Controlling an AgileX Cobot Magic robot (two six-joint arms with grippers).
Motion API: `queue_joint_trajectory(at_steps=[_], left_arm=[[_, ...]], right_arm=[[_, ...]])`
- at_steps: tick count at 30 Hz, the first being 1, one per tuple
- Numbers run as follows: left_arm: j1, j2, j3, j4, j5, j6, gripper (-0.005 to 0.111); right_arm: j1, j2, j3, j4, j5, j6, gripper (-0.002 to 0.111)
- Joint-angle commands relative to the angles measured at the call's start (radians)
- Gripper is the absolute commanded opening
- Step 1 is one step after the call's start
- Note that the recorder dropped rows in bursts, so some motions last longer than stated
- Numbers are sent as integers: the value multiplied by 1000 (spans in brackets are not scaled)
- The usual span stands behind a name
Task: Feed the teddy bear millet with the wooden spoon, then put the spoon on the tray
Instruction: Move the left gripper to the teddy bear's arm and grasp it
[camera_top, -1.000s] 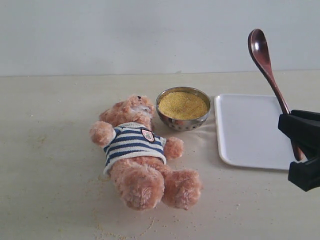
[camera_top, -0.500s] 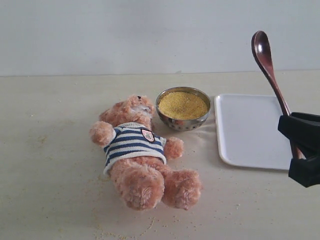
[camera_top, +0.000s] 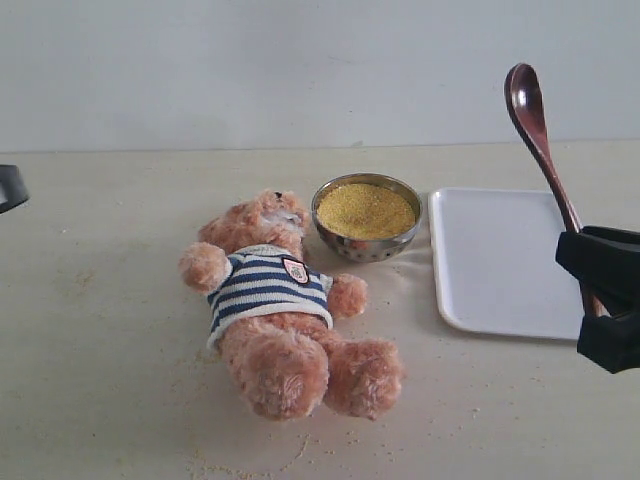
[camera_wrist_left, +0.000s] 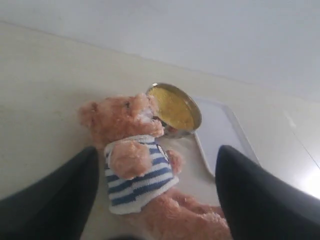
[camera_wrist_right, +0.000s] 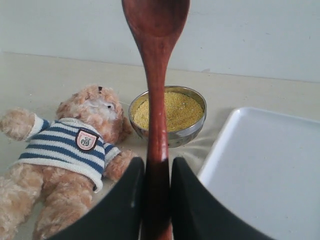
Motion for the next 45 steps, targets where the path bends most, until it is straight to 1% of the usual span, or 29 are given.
queue_joint_trajectory(at_steps=[1,6,9,13,16,18,21,24,28,38,42,45], left_arm=[[-1,266,-119,-39,104,103,65],[-1,518,-193,-39,119,160,65],[-12,625,-217,-39,109,218,66],[-56,737,-229,-52,104,251,77],[-95,799,-229,-117,99,310,86],[-126,831,-229,-177,99,354,88],[-159,864,-229,-242,92,418,88],[-178,884,-229,-248,48,427,88],[-178,889,-229,-283,23,465,88],[-178,895,-229,-430,37,587,88],[-178,897,-229,-437,31,639,88],[-178,897,-229,-480,25,672,90]], right_arm=[[2,-7,1,-5,-8,4,0],[2,-7,1,-5,-8,4,0],[2,-7,1,-5,-8,4,0],[2,-7,1,-5,-8,4,0],[2,-7,1,-5,-8,4,0],[2,-7,1,-5,-8,4,0],[2,-7,1,-5,-8,4,0],[2,-7,1,-5,-8,4,0],[2,-7,1,-5,-8,4,0],[2,-7,1,-5,-8,4,0],[2,-7,1,-5,-6,4,0],[2,-7,1,-5,-6,4,0]])
